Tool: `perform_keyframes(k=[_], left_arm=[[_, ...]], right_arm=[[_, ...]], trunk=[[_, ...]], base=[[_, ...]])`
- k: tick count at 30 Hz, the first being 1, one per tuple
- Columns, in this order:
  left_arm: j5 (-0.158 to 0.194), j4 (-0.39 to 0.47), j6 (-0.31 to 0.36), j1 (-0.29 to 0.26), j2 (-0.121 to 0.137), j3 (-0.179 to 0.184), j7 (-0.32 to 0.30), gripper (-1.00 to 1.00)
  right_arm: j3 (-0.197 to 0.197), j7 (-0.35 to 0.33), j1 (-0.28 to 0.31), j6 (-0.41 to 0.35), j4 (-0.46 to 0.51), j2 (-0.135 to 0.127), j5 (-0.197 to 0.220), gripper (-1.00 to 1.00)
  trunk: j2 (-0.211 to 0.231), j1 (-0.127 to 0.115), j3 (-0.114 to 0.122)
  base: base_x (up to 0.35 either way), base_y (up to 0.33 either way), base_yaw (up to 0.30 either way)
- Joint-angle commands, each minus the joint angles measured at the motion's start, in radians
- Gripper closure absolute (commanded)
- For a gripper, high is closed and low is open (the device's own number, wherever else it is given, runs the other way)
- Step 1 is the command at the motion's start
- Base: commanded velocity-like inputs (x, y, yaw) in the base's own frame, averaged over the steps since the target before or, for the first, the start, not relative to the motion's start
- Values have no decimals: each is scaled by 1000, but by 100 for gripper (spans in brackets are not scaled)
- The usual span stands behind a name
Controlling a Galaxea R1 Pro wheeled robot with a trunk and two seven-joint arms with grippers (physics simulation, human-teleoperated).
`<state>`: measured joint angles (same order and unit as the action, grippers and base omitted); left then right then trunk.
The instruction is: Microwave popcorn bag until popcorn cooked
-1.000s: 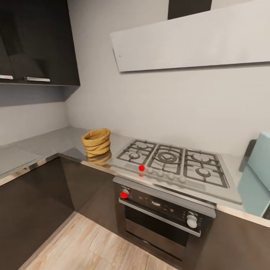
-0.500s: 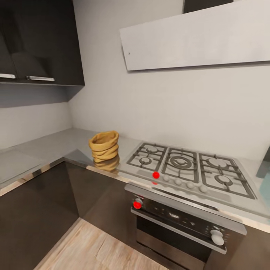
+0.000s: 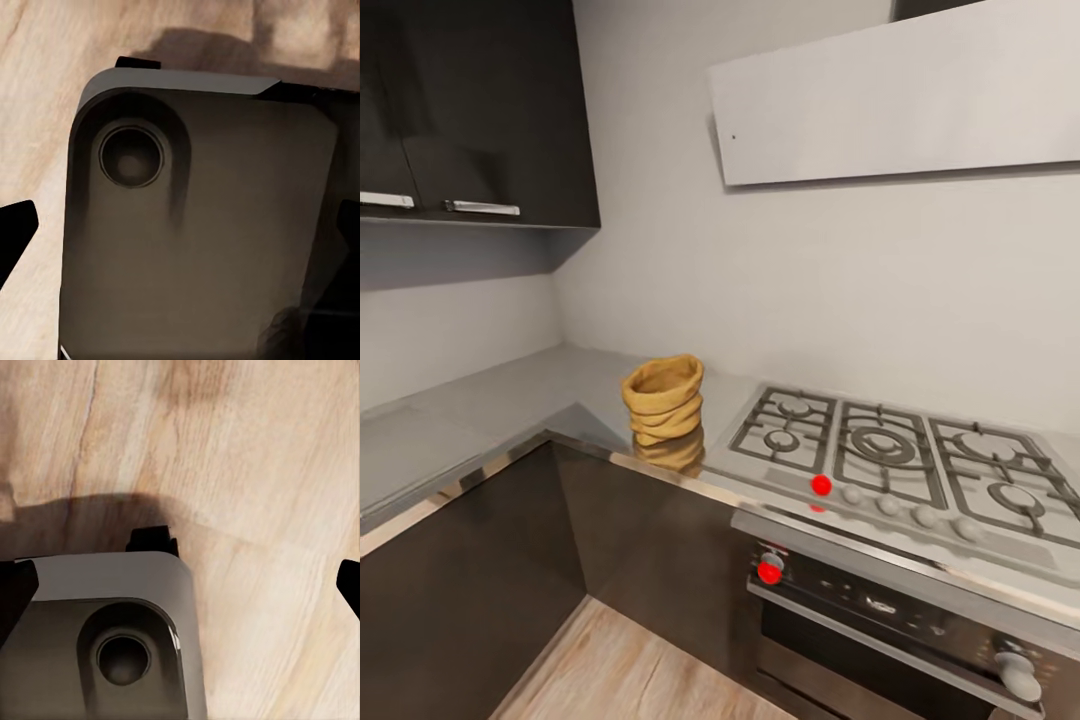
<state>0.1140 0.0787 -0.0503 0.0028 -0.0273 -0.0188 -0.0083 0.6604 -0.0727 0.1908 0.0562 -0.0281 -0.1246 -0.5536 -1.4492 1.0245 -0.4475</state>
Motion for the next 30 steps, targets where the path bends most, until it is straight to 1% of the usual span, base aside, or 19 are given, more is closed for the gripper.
perform_keyframes(k=[1, 30], left_arm=[[9, 1, -2, 0, 0, -1, -1, -100], [9, 0, 0, 0, 0, -1, -1, -100]], right_arm=[[8, -1, 1, 5, -3, -1, -6, -100], [7, -1, 1, 5, -4, 5, -8, -100]], trunk=[[0, 0, -1], [0, 0, -1]], base=[[155, 237, 0], [155, 235, 0]])
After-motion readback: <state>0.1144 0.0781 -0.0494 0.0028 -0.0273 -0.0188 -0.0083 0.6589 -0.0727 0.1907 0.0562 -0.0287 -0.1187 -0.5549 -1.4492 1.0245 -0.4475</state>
